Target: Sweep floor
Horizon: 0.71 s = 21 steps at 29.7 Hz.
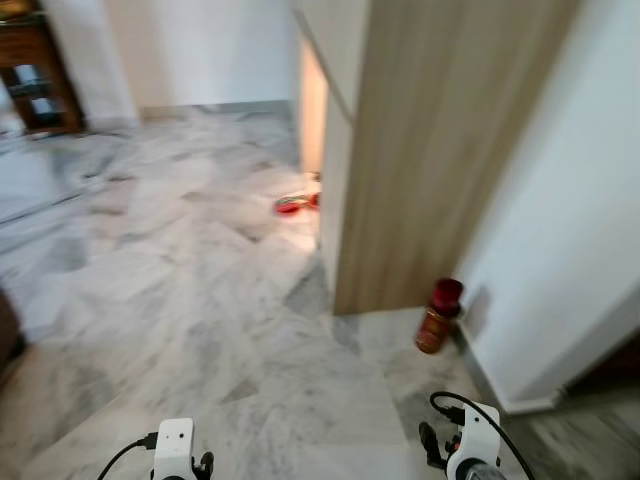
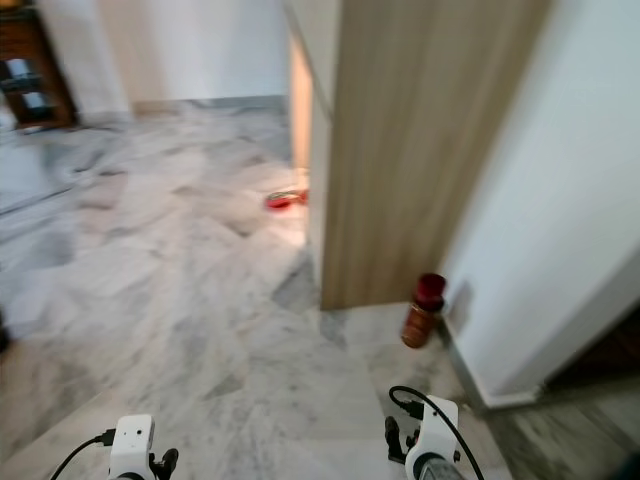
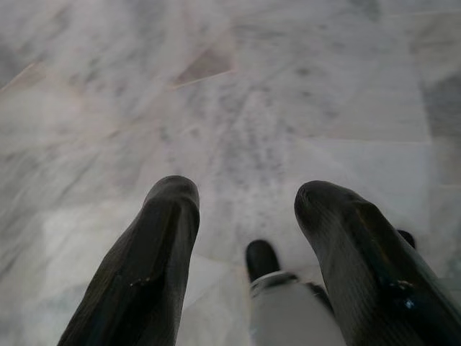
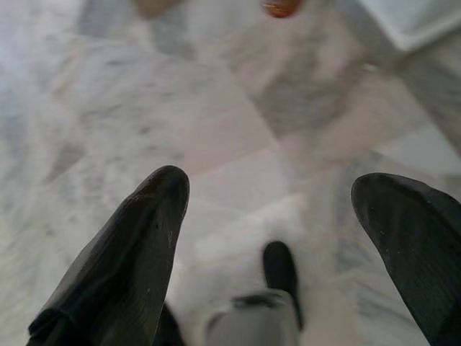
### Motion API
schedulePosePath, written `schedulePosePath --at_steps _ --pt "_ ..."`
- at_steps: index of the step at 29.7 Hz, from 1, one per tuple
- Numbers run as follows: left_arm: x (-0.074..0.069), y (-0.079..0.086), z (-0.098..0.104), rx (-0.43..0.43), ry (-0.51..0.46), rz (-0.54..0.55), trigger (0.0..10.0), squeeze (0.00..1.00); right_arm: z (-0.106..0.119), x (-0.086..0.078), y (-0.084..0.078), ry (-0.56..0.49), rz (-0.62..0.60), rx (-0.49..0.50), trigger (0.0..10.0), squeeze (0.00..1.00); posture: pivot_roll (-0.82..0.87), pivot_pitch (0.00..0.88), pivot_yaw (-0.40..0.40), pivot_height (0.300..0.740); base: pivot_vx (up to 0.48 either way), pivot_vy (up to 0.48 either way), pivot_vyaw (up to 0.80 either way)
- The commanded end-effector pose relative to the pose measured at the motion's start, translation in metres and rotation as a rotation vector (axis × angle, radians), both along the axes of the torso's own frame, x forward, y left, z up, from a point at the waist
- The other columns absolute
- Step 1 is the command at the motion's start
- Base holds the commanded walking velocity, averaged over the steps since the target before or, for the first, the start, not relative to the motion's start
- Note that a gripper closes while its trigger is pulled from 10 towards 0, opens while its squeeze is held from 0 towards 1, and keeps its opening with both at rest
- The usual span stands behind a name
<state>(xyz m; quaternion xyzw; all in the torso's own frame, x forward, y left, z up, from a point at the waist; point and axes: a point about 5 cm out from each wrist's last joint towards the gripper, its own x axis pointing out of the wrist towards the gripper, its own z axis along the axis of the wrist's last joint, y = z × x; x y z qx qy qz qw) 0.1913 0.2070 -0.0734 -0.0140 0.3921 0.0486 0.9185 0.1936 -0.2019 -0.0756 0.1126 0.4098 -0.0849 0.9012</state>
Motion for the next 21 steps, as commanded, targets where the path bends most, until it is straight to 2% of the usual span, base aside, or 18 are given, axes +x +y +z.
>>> schedulePosePath --at_steps 1,16,21 --pt "0.0003 -0.0012 -0.0002 -0.007 0.002 0.003 10.0 0.0 0.0017 0.003 -0.002 -0.001 0.003 -0.009 10.0 0.0 0.03 0.0 -0.016 0.74 0.0 0.0 -0.76" --pt "-0.0031 -0.0017 -0.0021 0.02 0.02 -0.032 10.0 0.0 -0.0017 -0.0033 -0.0027 0.027 0.007 -0.025 10.0 0.0 0.02 0.0 -0.011 0.74 0.0 0.0 -0.75" --pt "0.0012 -0.0001 0.0005 0.029 0.007 -0.041 10.0 0.0 -0.003 -0.0052 -0.0008 0.034 0.013 -0.024 10.0 0.0 0.03 0.0 -0.004 0.74 0.0 -0.397 -0.72"
